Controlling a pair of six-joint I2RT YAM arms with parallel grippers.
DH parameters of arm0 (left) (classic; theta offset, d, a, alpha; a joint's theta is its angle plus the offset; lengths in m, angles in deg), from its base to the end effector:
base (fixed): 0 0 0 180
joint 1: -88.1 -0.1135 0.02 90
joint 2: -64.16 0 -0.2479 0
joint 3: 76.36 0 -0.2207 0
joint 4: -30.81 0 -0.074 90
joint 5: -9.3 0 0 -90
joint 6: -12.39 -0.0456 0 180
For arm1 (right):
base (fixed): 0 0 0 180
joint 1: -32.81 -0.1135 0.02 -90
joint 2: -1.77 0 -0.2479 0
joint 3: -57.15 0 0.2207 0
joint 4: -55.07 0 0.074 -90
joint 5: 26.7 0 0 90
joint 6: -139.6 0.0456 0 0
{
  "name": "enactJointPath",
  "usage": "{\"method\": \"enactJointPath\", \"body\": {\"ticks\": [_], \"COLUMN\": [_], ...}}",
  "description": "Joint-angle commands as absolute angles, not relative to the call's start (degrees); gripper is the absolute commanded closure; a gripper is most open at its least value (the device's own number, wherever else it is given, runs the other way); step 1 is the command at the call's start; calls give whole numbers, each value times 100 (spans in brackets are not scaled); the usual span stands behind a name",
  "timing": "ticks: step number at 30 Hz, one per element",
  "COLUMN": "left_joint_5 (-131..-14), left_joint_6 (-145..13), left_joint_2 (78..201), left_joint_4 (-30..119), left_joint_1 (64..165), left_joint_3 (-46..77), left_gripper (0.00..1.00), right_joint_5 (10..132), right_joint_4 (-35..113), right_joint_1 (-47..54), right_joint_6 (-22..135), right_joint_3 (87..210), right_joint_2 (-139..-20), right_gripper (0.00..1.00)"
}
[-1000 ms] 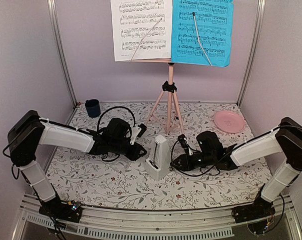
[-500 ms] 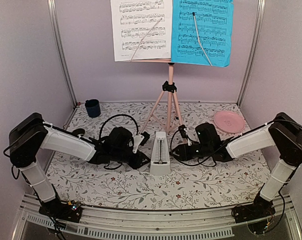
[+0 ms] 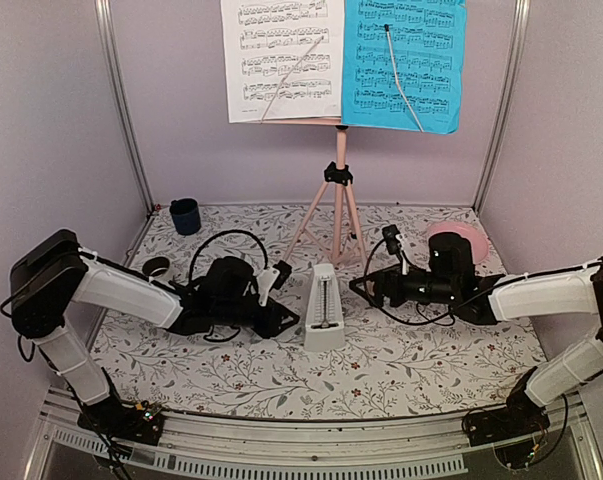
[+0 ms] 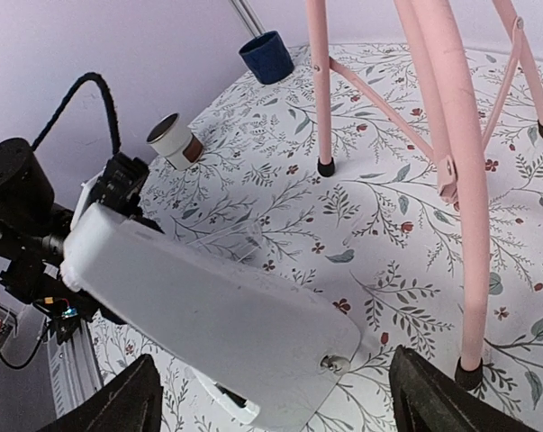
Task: Set up the instrument practice props
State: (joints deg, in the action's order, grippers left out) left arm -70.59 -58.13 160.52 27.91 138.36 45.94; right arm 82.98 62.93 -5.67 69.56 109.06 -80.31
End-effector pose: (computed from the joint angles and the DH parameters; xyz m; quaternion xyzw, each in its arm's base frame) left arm 0.1960 -0.2483 0.1525 0.2740 0.8441 -0.3239 0.3277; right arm 0.2134 0.1893 0.2037 -0.2256 0.7923 0.3918 0.4096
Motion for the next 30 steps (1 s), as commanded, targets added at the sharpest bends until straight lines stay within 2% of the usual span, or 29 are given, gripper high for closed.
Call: {"method": "enactJointPath", "body": {"ticks": [1, 4, 9, 30], "left_joint_5": [-7027, -7113, -7146, -7068], "left_joint_6": [-5582, -5558, -5556, -5452], "left_joint_2": [15708, 15654, 15666, 15702], "left_joint_4": [2227, 2095, 2074, 1908], "left_joint_1": [13634, 13620, 13610, 13620], "left_joint_3": [4777, 4784, 4703, 4718], "left_gripper": [66, 66, 65, 64], "right_joint_5": [8465, 8223, 7932, 6844], "right_joint_4": [6721, 6713, 6629, 6088], "right_joint_1": [-838, -1115, -1327, -1915], "right_joint_6": [7194, 7201, 7306, 7343], "right_joint_3": [10509, 10537, 10762, 11641], "right_joint_2": [-7672, -7573, -7728, -8364], "right_gripper": [6, 0, 0, 15]}}
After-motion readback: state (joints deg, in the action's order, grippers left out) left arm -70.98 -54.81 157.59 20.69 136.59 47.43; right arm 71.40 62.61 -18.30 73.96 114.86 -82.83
